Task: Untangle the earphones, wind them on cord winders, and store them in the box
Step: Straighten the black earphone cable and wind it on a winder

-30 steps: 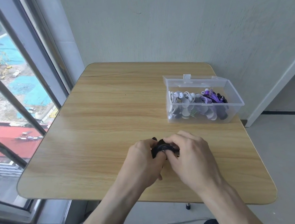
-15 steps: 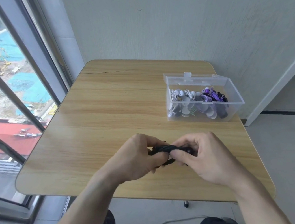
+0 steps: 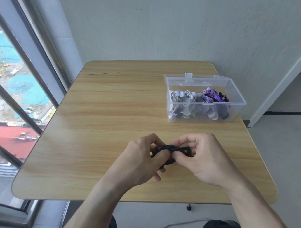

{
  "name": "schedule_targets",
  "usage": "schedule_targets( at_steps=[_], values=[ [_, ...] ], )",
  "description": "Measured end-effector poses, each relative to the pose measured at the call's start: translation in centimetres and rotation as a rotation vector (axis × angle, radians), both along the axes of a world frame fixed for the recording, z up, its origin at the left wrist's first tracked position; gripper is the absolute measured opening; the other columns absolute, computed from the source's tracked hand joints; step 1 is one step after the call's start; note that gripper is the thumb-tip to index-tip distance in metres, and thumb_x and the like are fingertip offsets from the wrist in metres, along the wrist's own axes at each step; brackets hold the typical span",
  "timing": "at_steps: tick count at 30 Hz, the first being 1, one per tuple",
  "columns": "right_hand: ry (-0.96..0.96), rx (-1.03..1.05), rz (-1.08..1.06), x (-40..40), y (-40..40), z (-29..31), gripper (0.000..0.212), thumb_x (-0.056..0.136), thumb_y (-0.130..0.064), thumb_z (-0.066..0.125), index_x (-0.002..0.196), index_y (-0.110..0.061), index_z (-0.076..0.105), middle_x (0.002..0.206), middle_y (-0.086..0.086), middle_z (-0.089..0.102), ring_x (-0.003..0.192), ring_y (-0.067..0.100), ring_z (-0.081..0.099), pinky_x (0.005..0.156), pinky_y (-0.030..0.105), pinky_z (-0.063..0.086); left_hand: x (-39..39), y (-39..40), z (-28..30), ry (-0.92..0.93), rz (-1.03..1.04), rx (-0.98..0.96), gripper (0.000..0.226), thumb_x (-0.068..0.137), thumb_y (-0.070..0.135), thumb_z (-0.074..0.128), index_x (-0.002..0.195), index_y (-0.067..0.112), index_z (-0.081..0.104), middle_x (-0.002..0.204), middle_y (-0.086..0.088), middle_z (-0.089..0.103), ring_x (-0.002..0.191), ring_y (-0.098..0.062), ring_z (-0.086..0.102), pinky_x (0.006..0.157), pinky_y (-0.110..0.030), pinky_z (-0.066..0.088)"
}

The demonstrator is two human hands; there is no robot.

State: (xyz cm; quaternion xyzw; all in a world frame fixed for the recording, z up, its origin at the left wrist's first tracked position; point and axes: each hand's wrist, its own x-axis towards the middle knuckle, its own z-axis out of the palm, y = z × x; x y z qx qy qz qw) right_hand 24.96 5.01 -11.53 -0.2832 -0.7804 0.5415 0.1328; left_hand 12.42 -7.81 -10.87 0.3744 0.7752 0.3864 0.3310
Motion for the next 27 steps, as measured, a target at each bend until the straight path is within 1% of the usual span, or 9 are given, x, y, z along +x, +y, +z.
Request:
schedule_targets(
  at_steps=[4,7,11,13,15,18,20,24,27],
  values=[
    [0.055,0.027,0.005,0.2,0.3,-0.1,0.022,0.082,-0.001,0.076,0.091,-0.021,0.078,0.082,-0.006,0.079,0.079,0.013,0.076,0.081,0.041,0.062,0.2,-0.1,0.2,0.117,-0.052,-0.014,0.013,0.096,0.035,0.058,0.092,0.023,0.053,0.077,-0.004,0.074,0.053,-0.013,0.069,0.041,-0.029,0.05],
    [0.097,-0.029,0.096,0.4,0.6,0.2,0.023,0.086,0.001,0.073,0.098,-0.018,0.077,0.089,-0.002,0.079,0.084,0.018,0.077,0.083,0.042,0.061,-0.1,-0.5,0.4,0.102,-0.109,0.019,0.014,0.097,0.038,0.057,0.1,0.025,0.054,0.083,-0.004,0.075,0.054,-0.012,0.069,0.04,-0.034,0.051],
    [0.168,0.001,0.082,0.2,1.0,0.3,0.027,0.086,0.003,0.073,0.097,-0.022,0.077,0.087,0.003,0.079,0.08,0.022,0.077,0.081,0.044,0.062,-0.2,-0.8,0.8,0.031,-0.108,0.113,0.016,0.099,0.036,0.056,0.106,0.022,0.055,0.09,-0.001,0.074,0.058,-0.013,0.071,0.042,-0.035,0.053],
    [0.213,0.005,0.069,-0.1,0.9,0.2,0.026,0.086,0.003,0.072,0.098,-0.02,0.077,0.085,0.002,0.079,0.078,0.017,0.076,0.078,0.036,0.062,-0.2,-0.8,0.8,0.053,-0.087,0.13,0.016,0.101,0.036,0.053,0.107,0.022,0.054,0.087,-0.003,0.073,0.054,-0.012,0.07,0.042,-0.036,0.052],
    [0.249,0.034,0.065,-0.5,0.5,0.2,0.027,0.087,0.003,0.071,0.098,-0.021,0.076,0.078,-0.004,0.078,0.069,0.006,0.072,0.07,0.02,0.057,-0.2,-0.7,0.6,0.095,-0.06,0.139,0.017,0.102,0.038,0.049,0.108,0.022,0.053,0.082,-0.007,0.072,0.053,-0.013,0.07,0.041,-0.034,0.051],
    [0.282,0.068,0.053,-1.0,0.0,0.4,0.028,0.089,0.002,0.07,0.1,-0.023,0.074,0.074,-0.011,0.076,0.063,0.0,0.067,0.066,0.011,0.049,-0.2,-0.6,0.3,0.161,-0.024,0.161,0.019,0.103,0.039,0.046,0.108,0.022,0.053,0.071,-0.007,0.069,0.055,-0.015,0.071,0.041,-0.019,0.044],
    [0.278,0.08,0.035,-1.2,-0.1,0.1,0.025,0.091,-0.003,0.069,0.102,-0.025,0.074,0.078,-0.008,0.077,0.069,0.003,0.07,0.071,0.017,0.053,-0.2,-0.7,0.3,0.16,0.002,0.166,0.019,0.104,0.037,0.044,0.106,0.021,0.054,0.068,-0.007,0.068,0.053,-0.016,0.07,0.042,-0.022,0.047],
    [0.222,0.1,0.028,-1.2,-0.5,-0.5,0.02,0.092,-0.009,0.068,0.105,-0.022,0.076,0.084,-0.005,0.078,0.081,0.015,0.076,0.082,0.042,0.06,0.0,-0.6,0.0,0.145,0.044,0.148,0.02,0.104,0.032,0.042,0.097,0.018,0.055,0.069,-0.005,0.07,0.056,-0.016,0.071,0.057,-0.043,0.056],
    [0.244,0.074,-0.01,-1.4,-0.8,-0.4,0.03,0.087,-0.004,0.068,0.095,-0.031,0.079,0.082,-0.005,0.078,0.078,0.018,0.077,0.078,0.048,0.062,0.2,-0.4,-0.2,0.164,0.067,0.148,0.02,0.103,0.03,0.042,0.092,0.018,0.056,0.066,-0.002,0.069,0.059,-0.018,0.069,0.059,-0.042,0.055]
  ],
)
